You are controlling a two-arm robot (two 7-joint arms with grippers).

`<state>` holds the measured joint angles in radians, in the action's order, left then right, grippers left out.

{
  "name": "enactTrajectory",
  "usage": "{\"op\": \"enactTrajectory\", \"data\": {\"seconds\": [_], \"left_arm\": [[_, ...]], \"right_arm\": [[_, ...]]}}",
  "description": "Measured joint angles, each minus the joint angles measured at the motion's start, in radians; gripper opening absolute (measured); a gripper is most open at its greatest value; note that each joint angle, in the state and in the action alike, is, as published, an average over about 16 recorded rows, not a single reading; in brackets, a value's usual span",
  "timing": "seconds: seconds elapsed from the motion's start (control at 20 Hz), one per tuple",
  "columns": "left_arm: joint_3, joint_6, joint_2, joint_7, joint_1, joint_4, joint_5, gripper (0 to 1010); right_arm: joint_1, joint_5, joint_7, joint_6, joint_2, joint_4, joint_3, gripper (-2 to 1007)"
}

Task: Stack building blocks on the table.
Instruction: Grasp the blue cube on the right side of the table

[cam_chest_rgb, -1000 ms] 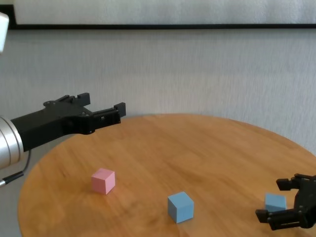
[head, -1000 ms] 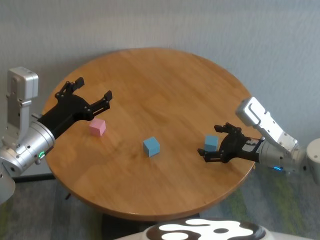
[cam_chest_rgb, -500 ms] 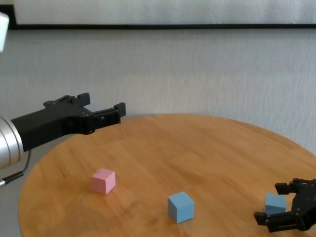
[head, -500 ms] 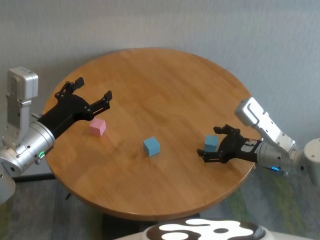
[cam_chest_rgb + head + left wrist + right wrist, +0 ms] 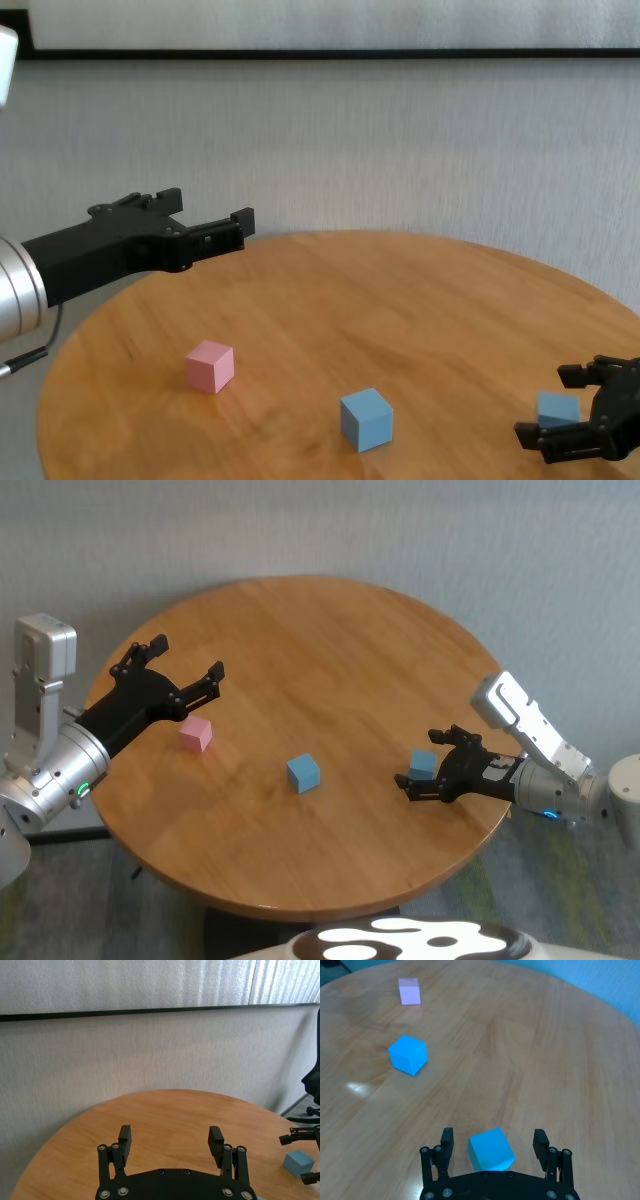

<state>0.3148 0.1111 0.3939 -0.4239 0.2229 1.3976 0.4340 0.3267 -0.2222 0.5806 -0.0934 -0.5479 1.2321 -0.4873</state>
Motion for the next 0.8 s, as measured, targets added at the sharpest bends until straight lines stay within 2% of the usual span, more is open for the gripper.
{"op": "enactTrajectory", "data": {"seconds": [0.25, 0.45, 0.8], "left_arm": [[0.0, 0.0, 0.0, 0.0, 0.0, 0.0, 0.0, 1002], [0.0, 0.0, 0.0, 0.0, 0.0, 0.0, 0.0, 1002], [0.0, 0.0, 0.0, 0.0, 0.0, 0.0, 0.0, 1002]], "right_arm": [[-0.001, 0.001, 0.001, 0.001, 0.0, 0.002, 0.002, 979], [-0.001, 0.001, 0.001, 0.001, -0.001, 0.003, 0.001, 921], [-0.002, -0.001, 0.0, 0.0, -0.001, 0.004, 0.001, 696]]}}
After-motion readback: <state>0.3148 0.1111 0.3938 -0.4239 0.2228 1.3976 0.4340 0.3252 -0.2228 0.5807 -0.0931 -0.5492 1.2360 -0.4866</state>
